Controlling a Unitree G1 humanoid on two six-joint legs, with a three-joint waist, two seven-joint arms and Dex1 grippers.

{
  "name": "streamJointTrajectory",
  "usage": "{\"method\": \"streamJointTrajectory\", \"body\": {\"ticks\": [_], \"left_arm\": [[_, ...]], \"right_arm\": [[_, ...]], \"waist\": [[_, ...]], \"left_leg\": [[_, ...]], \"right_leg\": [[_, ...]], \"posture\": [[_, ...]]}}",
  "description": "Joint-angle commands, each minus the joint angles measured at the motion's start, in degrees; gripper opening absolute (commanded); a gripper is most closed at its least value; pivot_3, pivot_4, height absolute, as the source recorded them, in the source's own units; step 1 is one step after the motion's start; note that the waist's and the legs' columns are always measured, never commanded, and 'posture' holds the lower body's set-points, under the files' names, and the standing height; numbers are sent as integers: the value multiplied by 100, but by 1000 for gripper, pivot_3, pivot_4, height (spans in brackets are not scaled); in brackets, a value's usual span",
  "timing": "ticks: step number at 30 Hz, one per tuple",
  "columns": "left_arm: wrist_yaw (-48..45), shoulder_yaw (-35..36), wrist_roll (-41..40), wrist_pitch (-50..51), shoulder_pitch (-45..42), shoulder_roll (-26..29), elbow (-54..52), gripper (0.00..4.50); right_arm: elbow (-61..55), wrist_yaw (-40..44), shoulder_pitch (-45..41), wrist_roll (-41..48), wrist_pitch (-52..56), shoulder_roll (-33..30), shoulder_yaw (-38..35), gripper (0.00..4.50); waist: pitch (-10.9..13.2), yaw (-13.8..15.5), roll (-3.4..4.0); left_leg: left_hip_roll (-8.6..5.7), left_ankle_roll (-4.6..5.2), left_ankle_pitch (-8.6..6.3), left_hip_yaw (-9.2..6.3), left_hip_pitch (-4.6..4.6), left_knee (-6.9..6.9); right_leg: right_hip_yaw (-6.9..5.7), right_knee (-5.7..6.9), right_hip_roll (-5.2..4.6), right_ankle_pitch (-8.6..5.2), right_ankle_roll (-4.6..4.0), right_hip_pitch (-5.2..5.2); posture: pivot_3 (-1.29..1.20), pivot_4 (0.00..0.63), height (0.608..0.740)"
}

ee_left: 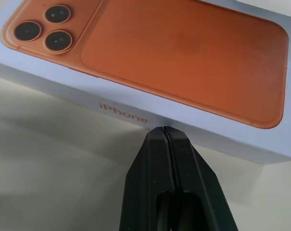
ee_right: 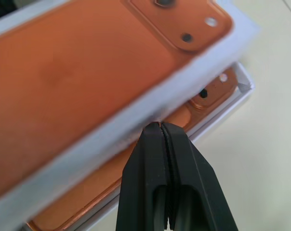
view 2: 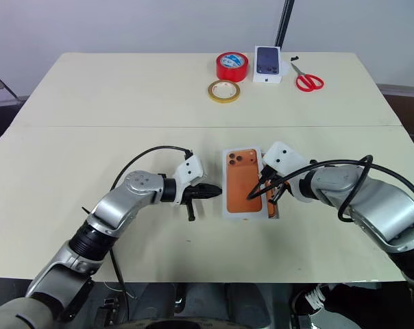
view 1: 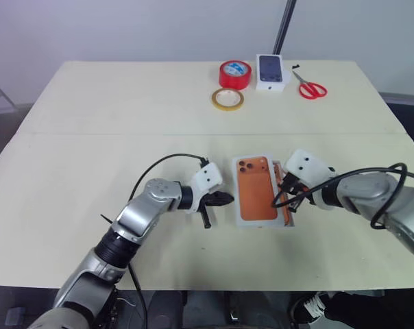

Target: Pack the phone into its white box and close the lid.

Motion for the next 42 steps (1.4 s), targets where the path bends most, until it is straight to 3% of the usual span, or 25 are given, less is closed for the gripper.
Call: {"method": "streamJointTrajectory", "body": {"ticks": [1, 12, 42], "left_arm": [[82, 81, -73, -56, -229, -284, 37, 0], [203, 76, -79, -63, -375, -678, 185, 0], [256, 155, -192, 1, -297, -910, 0, 0]], "right_arm": [[-273, 108, 47, -136, 50, 82, -259, 42], [-393, 281, 251, -507, 251, 200, -426, 42], [-327, 577, 501, -1097, 396, 457, -574, 42]], "waist": [[0, 2, 0], [0, 2, 0], [-1, 2, 0]], "left_leg": [[0, 0, 0, 0, 0, 1], [-2, 0, 0, 0, 0, 8], [-3, 0, 0, 0, 0, 12]], "right_leg": [[0, 0, 0, 0, 0, 0], [0, 4, 0, 0, 0, 3], [0, 8, 2, 0, 0, 3]], "posture": [[0, 150, 740], [0, 150, 740], [0, 150, 740]]}}
